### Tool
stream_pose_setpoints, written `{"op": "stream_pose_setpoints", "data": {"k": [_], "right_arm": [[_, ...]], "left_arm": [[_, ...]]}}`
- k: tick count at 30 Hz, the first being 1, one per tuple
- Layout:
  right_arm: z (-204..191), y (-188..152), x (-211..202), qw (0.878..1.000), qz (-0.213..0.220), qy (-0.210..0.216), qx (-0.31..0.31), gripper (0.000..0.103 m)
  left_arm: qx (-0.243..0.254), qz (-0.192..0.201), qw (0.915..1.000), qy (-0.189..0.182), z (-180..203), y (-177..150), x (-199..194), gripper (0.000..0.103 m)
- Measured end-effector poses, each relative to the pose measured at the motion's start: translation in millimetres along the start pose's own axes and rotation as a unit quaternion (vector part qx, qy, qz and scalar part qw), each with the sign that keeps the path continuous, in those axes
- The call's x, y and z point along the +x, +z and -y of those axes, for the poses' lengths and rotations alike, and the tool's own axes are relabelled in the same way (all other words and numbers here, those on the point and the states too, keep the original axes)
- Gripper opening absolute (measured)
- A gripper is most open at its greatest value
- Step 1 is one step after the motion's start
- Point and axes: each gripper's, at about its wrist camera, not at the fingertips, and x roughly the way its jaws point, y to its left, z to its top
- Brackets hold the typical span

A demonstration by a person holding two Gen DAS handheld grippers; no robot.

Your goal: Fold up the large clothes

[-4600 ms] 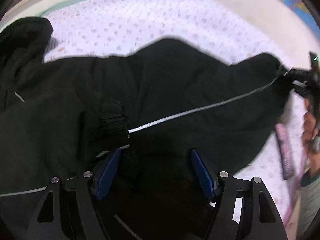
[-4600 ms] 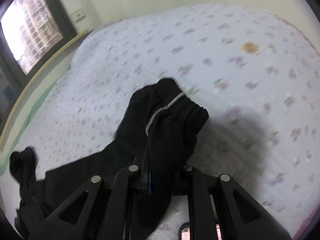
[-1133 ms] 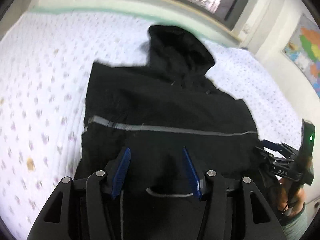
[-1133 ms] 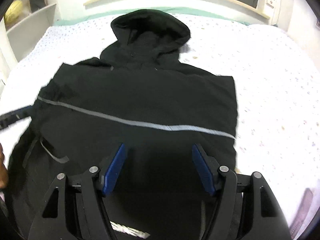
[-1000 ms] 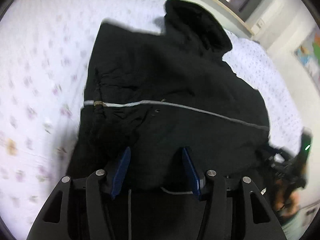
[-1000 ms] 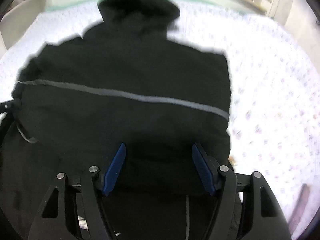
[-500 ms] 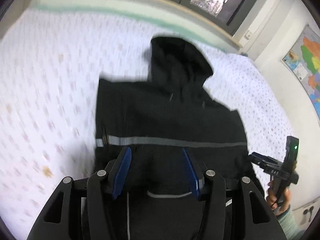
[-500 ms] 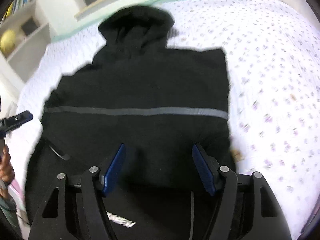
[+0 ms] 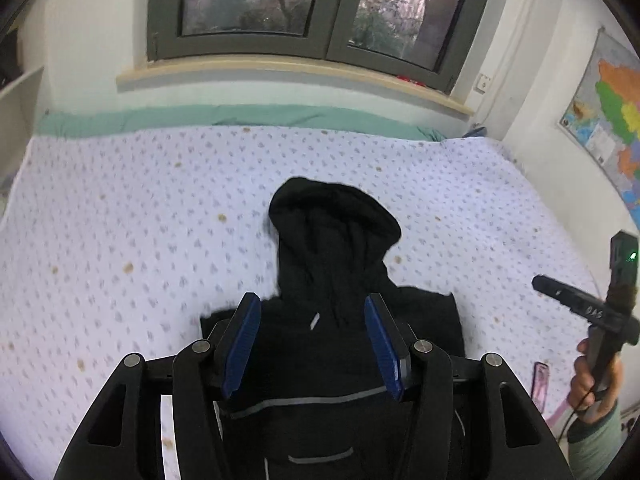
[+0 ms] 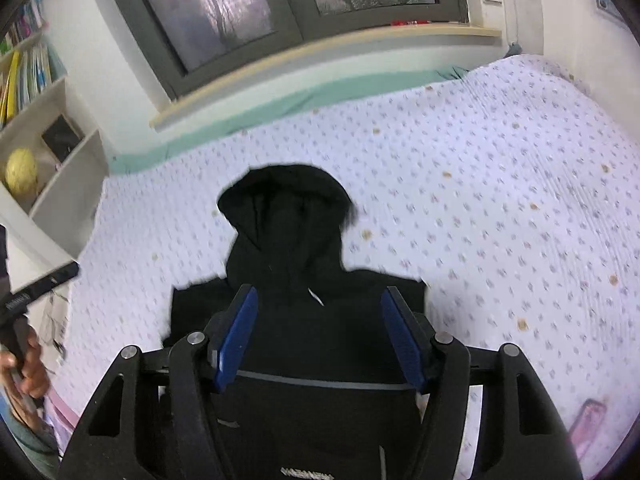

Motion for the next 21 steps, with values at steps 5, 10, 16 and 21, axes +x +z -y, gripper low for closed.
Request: {"op": "stream_pose_setpoints", "data": {"k": [5,10,16,21], "right_arm": [[-12,36,62,1.000,-0.017,-0.023,-0.007,0.069],[-7,63,157,0.997,-0.063,-0.045,-0.020,0.069],[17,79,264,0.993,-0.106,-0.059,-0.014,0.069],[31,85,335,0.990,-0.131,-0.059,0.000,0.069]], "left_arm": [[0.009,-0.025,0.9995,0.019,-7,37,70,0.056],[-0.011,-0.056,0.9975,0.040,-33,65,172,0.056],[-0.045,-0.103,0.9930,0.036,-64,77,288,0.056],[-0.045,-0.122,0.9901,0.054,-71,77,347,0.056]]}}
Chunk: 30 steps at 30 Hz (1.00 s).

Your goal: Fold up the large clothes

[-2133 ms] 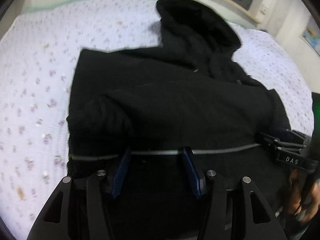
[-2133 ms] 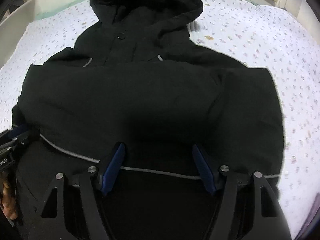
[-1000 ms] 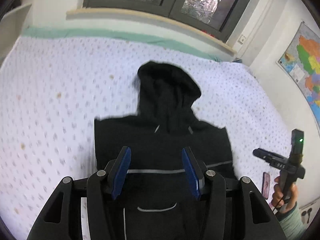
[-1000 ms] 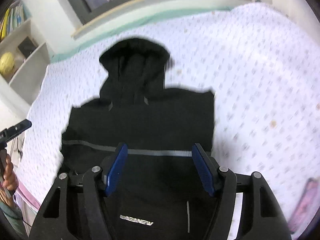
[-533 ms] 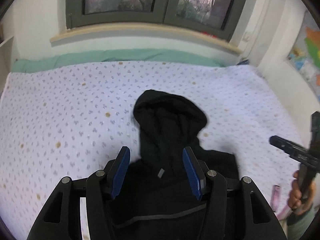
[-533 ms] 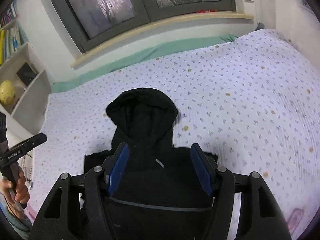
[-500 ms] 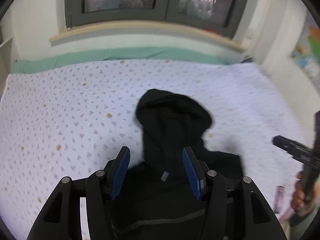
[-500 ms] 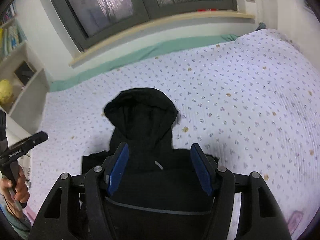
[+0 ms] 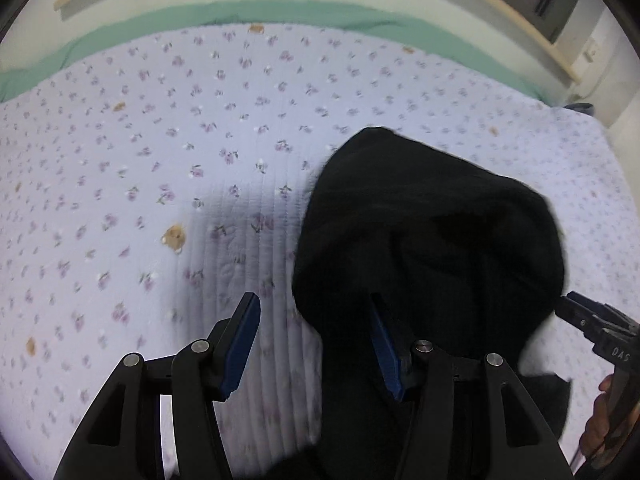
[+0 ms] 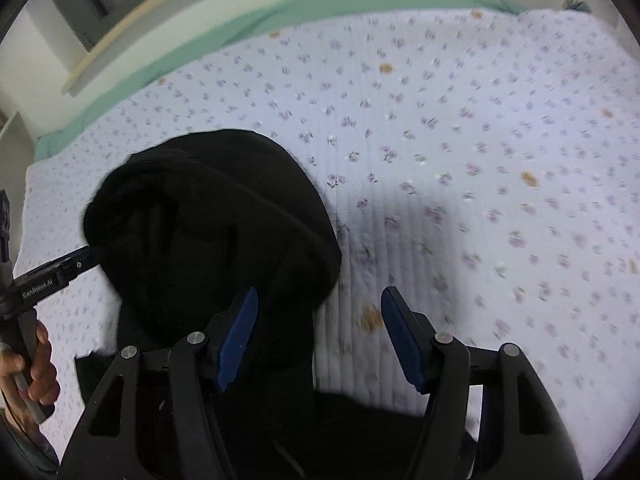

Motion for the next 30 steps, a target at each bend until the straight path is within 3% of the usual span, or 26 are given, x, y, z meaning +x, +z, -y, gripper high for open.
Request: {"op": "stream_pose_setpoints", "data": {"k": [1,2,3,4,5,6,8,9,11,13,14,16,19,21,23,26,30], "right_arm": [[-1,3,14,1.000,-0.007,-0.004,0.000,0.068],[-2,5,24,1.000,-0.015,-0.007,-0.002,0.051],[-2,7,35,1.000,-0.028,-0.011,-0.003,0.008],[0,8,36,0.999,-0.026,-0.028,-0.002,0.006],[4,10,24,0.999,-0.002,-0.034,0.008,0.005],[10,10,3,0.999,0.033,-0.020,0.020,0.004],[7,3,-35,0.996,0.089,-0.003,0.003,0.004],[-2,-4,-47,0.994,0.110,-0.008,-0.025,0.004],[-14,-16,-43,0.992,0.111,-0.027,-0.056,0.006],[-13,-26,-4,0.995,0.068,-0.024,-0.062,0.007],[-10,-28,15,0.996,0.046,-0.034,-0.063,0.007],[7,-33,66,0.999,-0.016,-0.009,-0.044,0.007],[27,-30,73,0.999,-0.033,0.040,0.001,0.007],[33,-29,57,0.998,-0.036,0.056,0.005,0.020],[35,-34,33,0.997,-0.028,0.074,-0.013,0.026],[40,-53,-3,0.995,-0.020,0.086,-0.048,0.059],[32,-43,-34,0.994,0.015,0.096,-0.052,0.060]], "left_arm": [[-0.005,0.001,1.0000,-0.002,-2,3,7,0.056],[-0.013,0.002,0.9999,-0.006,-5,7,13,0.056],[-0.030,0.008,0.9995,-0.004,-14,11,17,0.047],[-0.047,0.014,0.9988,-0.001,-23,13,15,0.027],[-0.070,0.014,0.9973,-0.016,-36,15,13,0.025],[-0.104,0.019,0.9931,-0.052,-54,14,6,0.026],[-0.130,0.030,0.9836,-0.122,-73,5,-7,0.028],[-0.126,0.034,0.9827,-0.131,-77,-1,-12,0.028],[-0.122,0.017,0.9848,-0.123,-82,-10,1,0.029],[-0.138,-0.031,0.9851,-0.098,-94,-23,40,0.034],[-0.148,-0.051,0.9822,-0.103,-100,-30,62,0.034],[-0.154,-0.029,0.9799,-0.123,-105,-36,68,0.036],[-0.101,-0.025,0.9902,-0.093,-89,-34,55,0.036],[-0.048,-0.016,0.9965,-0.067,-76,-33,34,0.038],[-0.018,-0.004,0.9983,-0.056,-74,-38,13,0.045],[0.006,-0.001,0.9987,-0.051,-76,-55,-21,0.051],[0.003,0.037,0.9955,-0.087,-70,-47,-58,0.051]]}}
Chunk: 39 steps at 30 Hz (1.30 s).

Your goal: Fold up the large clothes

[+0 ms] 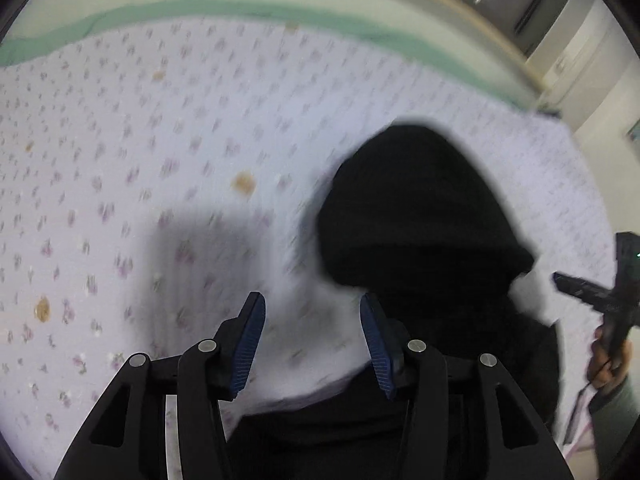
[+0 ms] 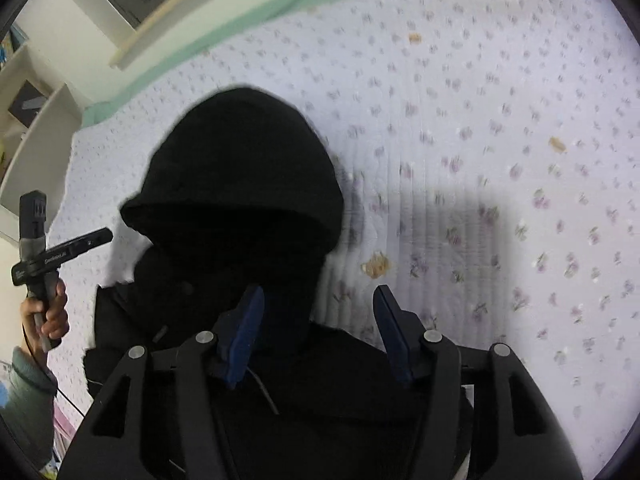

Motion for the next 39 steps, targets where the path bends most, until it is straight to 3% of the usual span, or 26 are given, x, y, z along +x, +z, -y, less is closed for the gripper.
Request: {"op": "stream_pose_setpoints", "data": {"k": [3,6,10,11,14,16,19,24,27,30,33,35,38,39], "right_arm": [[-24,40,9,0.999,0.024,0.019,-0.007,0.060],[-39,59,41,0.999,0.018,0.006,-0.029,0.060],[-28,52,102,0.998,-0.046,0.003,-0.035,0.059],[-26,45,120,0.997,-0.062,-0.003,-0.035,0.053],[-14,42,147,0.997,-0.076,-0.012,-0.018,0.040],[-10,48,143,0.997,-0.079,-0.015,-0.011,0.037],[-16,51,117,0.997,-0.067,-0.011,-0.027,0.039],[-29,41,65,0.997,-0.026,0.032,-0.066,0.047],[-24,34,75,0.996,-0.038,0.006,-0.077,0.050],[-4,30,113,0.995,-0.091,0.001,-0.043,0.047],[-2,35,110,0.995,-0.090,0.007,-0.050,0.048],[-6,43,100,0.994,-0.083,0.011,-0.065,0.049],[-10,55,71,0.995,-0.053,0.033,-0.083,0.050],[-9,65,60,0.995,-0.038,0.040,-0.087,0.054]], "left_arm": [[0.005,0.033,0.9986,-0.042,24,27,-4,0.052],[0.004,0.012,0.9985,-0.054,34,44,32,0.052],[-0.019,-0.070,0.9966,-0.040,19,21,105,0.052],[-0.032,-0.079,0.9954,-0.043,11,12,122,0.052],[-0.036,-0.064,0.9963,-0.045,9,7,125,0.052],[-0.018,-0.062,0.9974,-0.031,16,7,119,0.052],[0.001,-0.051,0.9984,-0.022,27,9,99,0.052],[0.015,-0.003,0.9977,-0.067,38,-3,47,0.052],[-0.006,-0.032,0.9984,-0.047,28,-11,68,0.052],[-0.033,-0.073,0.9958,-0.046,14,-17,104,0.052],[-0.010,-0.078,0.9961,-0.039,22,-13,95,0.052],[0.011,-0.070,0.9967,-0.039,27,-8,82,0.052],[0.031,-0.030,0.9957,-0.082,27,-2,40,0.052],[0.035,-0.015,0.9949,-0.094,26,6,26,0.053]]}}
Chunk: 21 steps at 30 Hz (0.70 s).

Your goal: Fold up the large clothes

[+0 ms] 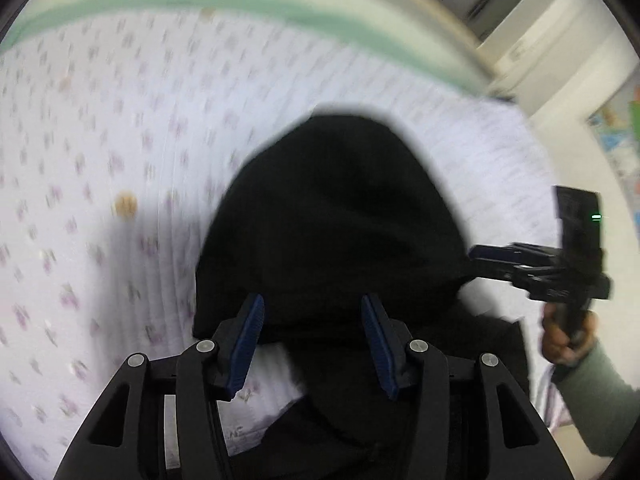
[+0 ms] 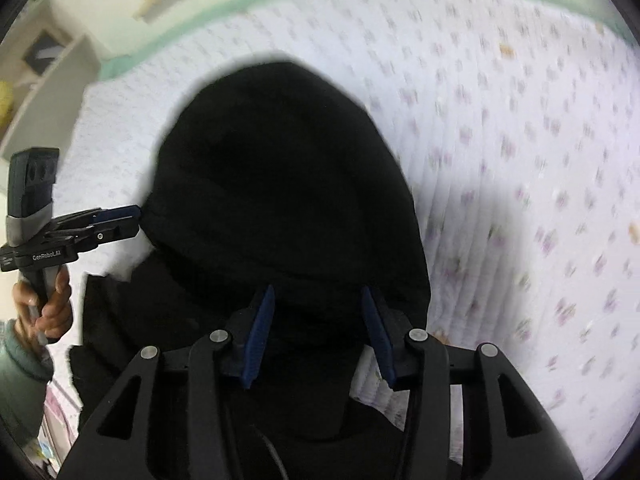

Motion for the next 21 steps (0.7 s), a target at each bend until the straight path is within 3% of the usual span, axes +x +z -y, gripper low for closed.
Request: {"op": "stream_pose_setpoints", "data": {"k": [1,2,3,5,9,13,16,17,18,19,20,21], "right_arm": [[3,6,-7,1.000,0.012,0.000,-0.003,0.058],[3,15,-13,1.000,0.024,-0.004,-0.007,0.066],[5,26,-16,0.999,0.033,-0.010,-0.012,0.072],[11,41,-10,0.999,0.034,-0.016,-0.018,0.073],[34,55,10,1.000,0.010,-0.014,-0.018,0.073],[45,71,53,0.999,-0.022,0.005,-0.023,0.073],[44,76,87,0.998,-0.048,0.048,-0.008,0.073],[43,76,97,0.996,-0.055,0.063,0.000,0.073],[39,77,103,0.996,-0.058,0.072,-0.002,0.070],[28,76,105,0.996,-0.055,0.073,-0.021,0.058],[16,77,103,0.995,-0.054,0.069,-0.043,0.032],[4,74,95,0.995,-0.047,0.061,-0.065,0.021]], "left_arm": [[0.003,0.009,0.9999,-0.007,0,8,-7,0.060],[0.008,0.017,0.9997,-0.013,-1,21,-13,0.076],[0.012,0.019,0.9997,-0.012,-3,31,-13,0.083],[0.019,0.015,0.9997,0.000,-12,51,-6,0.084],[-0.012,-0.046,0.9983,-0.033,-35,77,39,0.084],[-0.011,-0.079,0.9943,-0.071,-42,80,71,0.084],[-0.020,-0.092,0.9918,-0.085,-45,81,98,0.083],[-0.018,-0.095,0.9922,-0.079,-42,79,104,0.074],[-0.008,-0.090,0.9933,-0.072,-36,78,104,0.063],[0.003,-0.087,0.9937,-0.071,-33,76,102,0.043],[0.015,-0.081,0.9941,-0.070,-27,72,95,0.035],[0.025,-0.074,0.9948,-0.066,-23,72,92,0.032]]}}
